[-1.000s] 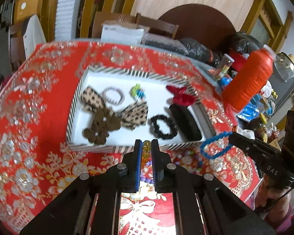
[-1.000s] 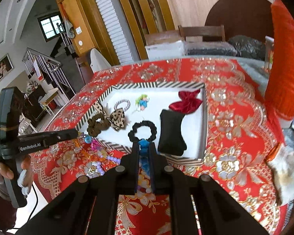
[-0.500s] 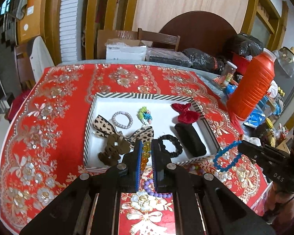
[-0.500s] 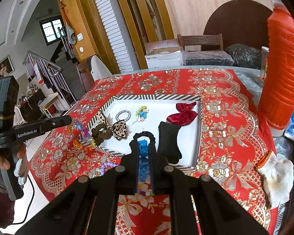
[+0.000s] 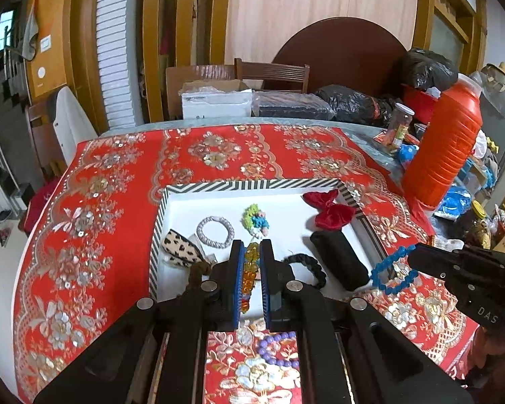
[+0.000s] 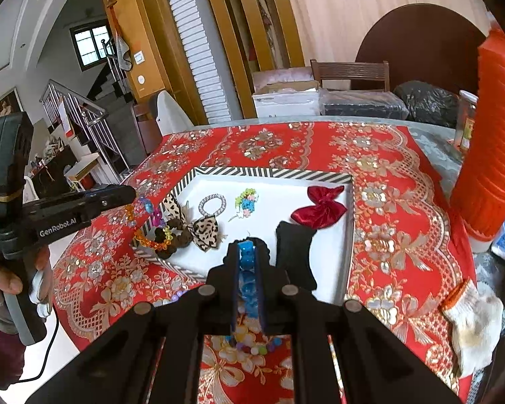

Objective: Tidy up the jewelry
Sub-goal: 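Carry both bracelets over the striped box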

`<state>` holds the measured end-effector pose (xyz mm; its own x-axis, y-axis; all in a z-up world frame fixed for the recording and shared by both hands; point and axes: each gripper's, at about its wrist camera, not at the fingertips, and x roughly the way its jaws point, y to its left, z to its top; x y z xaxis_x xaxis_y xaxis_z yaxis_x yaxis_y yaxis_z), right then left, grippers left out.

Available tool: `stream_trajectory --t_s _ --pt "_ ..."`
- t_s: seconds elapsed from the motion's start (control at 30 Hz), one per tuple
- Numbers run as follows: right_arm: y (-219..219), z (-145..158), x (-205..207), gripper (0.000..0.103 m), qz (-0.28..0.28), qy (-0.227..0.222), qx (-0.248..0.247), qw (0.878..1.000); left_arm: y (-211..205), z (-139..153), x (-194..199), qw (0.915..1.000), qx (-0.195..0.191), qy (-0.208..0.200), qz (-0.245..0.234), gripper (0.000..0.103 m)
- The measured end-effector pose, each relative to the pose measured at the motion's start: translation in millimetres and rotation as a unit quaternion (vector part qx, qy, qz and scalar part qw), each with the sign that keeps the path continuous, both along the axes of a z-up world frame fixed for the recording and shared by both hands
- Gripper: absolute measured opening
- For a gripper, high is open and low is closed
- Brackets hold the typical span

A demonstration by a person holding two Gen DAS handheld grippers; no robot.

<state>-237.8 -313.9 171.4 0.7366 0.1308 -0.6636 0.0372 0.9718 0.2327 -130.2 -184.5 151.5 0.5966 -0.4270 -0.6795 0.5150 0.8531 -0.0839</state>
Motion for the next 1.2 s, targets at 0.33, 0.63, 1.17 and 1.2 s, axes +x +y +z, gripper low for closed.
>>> stream_trajectory --t_s 0.33,0.63,1.17,1.2 --pt "6.2 -3.2 40.0 0.009 0.014 0.017 -0.012 1.000 -5.9 -3.2 27.5 0.9999 0.010 -0.004 0.010 0.013" --pt "15.9 -2.1 63.4 0.009 0.029 0.020 -0.020 0.999 -5.6 -5.7 47.4 0.9996 0.018 -0.008 0.021 0.013" --pt "18.2 -18.3 110.8 0.009 0.044 0.050 -0.025 0.997 -4.1 -21.5 101.4 0.9985 0.005 0.032 0.045 0.013" --pt "19.0 -20.3 113.9 0.009 0.045 0.053 -0.025 0.997 -6.3 -24.5 105.0 0.9983 0.002 0.037 0.045 0.013"
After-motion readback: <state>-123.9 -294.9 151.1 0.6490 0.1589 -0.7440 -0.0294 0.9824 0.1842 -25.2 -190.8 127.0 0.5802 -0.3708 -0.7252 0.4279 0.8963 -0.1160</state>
